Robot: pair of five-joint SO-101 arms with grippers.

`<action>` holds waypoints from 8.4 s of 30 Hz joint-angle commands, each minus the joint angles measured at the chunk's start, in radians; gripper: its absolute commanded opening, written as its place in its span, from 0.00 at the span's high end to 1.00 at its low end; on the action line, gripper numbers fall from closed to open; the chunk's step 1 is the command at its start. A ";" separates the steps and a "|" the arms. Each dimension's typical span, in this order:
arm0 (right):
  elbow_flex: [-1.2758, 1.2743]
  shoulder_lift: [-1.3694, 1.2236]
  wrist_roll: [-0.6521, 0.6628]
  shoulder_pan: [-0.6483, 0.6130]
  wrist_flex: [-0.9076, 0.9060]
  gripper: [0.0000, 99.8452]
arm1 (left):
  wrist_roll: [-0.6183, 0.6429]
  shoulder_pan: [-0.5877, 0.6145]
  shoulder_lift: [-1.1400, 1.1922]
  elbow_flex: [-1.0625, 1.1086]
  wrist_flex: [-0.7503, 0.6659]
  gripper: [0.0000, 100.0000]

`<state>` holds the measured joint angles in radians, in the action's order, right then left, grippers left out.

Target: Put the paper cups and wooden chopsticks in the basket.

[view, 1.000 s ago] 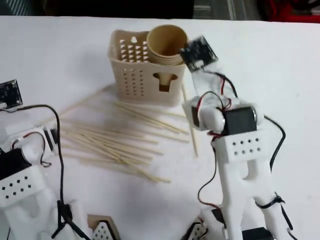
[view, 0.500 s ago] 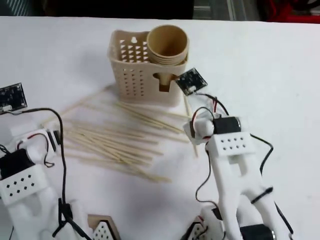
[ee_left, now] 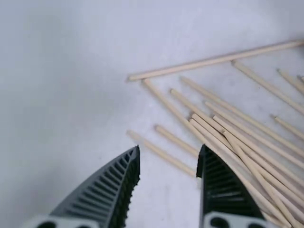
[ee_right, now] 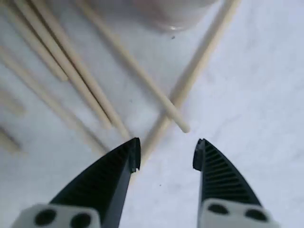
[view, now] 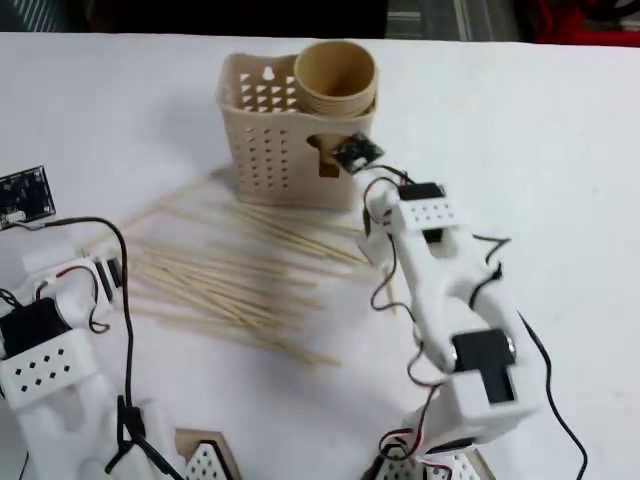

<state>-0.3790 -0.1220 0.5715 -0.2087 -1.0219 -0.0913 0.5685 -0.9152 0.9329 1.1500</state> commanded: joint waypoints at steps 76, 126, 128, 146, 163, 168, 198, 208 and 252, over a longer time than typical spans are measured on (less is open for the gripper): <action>-0.170 0.265 0.031 -0.291 -0.067 0.84 | 0.012 -0.008 -0.015 -0.005 -0.023 0.80; 0.296 -0.154 -0.066 -0.435 -0.417 0.98 | 0.011 -0.004 -0.015 -0.003 -0.021 0.80; 0.296 -0.160 -0.069 -0.447 -0.417 0.95 | 0.011 -0.004 -0.015 -0.003 -0.021 0.80; 0.308 -0.255 -0.071 -0.456 -0.300 0.98 | 0.011 -0.004 -0.015 -0.003 -0.023 0.80; 0.304 -0.010 -0.071 -0.456 -0.443 0.98 | 0.011 -0.004 -0.015 0.009 -0.040 0.80; 0.304 0.097 -0.071 -0.456 -0.492 0.98 | 0.011 -0.004 -0.015 0.009 -0.040 0.80; 0.313 0.493 -0.448 -0.490 0.156 0.98 | 0.011 -0.004 -0.015 0.009 -0.040 0.80; 0.310 0.489 -0.493 -0.430 0.621 0.98 | 0.009 -0.007 -0.015 0.035 -0.072 0.80; 0.305 0.354 -0.486 -0.291 0.360 0.98 | 0.006 -0.008 -0.015 0.006 -0.074 0.80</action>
<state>-0.0982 0.1189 0.0867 -0.5048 -0.5340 -0.0913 0.5685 -0.9152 0.9743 1.0978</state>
